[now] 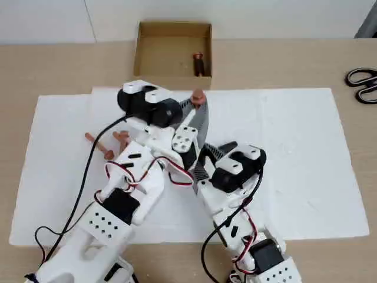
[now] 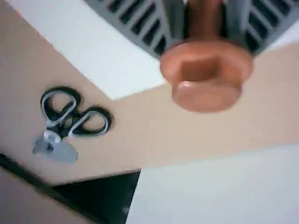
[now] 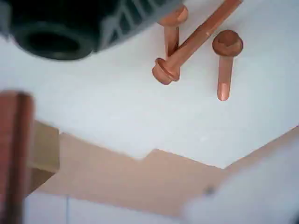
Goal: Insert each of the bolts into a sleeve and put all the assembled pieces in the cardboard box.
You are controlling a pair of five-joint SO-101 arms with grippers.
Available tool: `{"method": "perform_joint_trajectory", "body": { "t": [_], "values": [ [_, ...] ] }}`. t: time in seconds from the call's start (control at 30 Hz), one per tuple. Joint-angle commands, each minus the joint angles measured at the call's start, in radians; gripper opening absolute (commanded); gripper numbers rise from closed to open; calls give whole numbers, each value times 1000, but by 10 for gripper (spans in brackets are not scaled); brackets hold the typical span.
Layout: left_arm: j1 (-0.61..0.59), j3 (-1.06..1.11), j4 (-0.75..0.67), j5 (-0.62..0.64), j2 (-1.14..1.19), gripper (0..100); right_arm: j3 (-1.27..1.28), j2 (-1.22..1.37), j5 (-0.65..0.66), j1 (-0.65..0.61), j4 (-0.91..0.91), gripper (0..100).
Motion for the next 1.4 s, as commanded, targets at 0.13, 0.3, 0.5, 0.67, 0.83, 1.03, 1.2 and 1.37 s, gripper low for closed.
{"method": "perform_joint_trajectory", "body": {
  "t": [0.13, 0.3, 0.5, 0.67, 0.83, 1.03, 1.2, 1.37],
  "values": [
    [2, -133, 229, 87, -91, 6, 9, -7, 5, -10, -7, 4],
    [2, -128, 258, 89, -95, 6, 9, -7, 5, -10, -7, 4],
    [5, -102, 227, 91, -91, 6, 9, -7, 5, -10, -7, 4],
    [3, -33, 126, 84, -94, 6, 9, -7, 5, -10, 22, 4],
    [3, -27, 129, 84, -94, 6, 9, -8, 5, -10, 22, 4],
    [6, -27, 176, 84, -91, 6, 9, -8, 5, -10, 22, 4],
    [8, -27, 227, 84, -92, 6, 9, -8, 5, -10, 21, 4],
    [8, -27, 281, 72, -91, 6, 9, -8, 6, -10, 21, 4]
  ]
}}
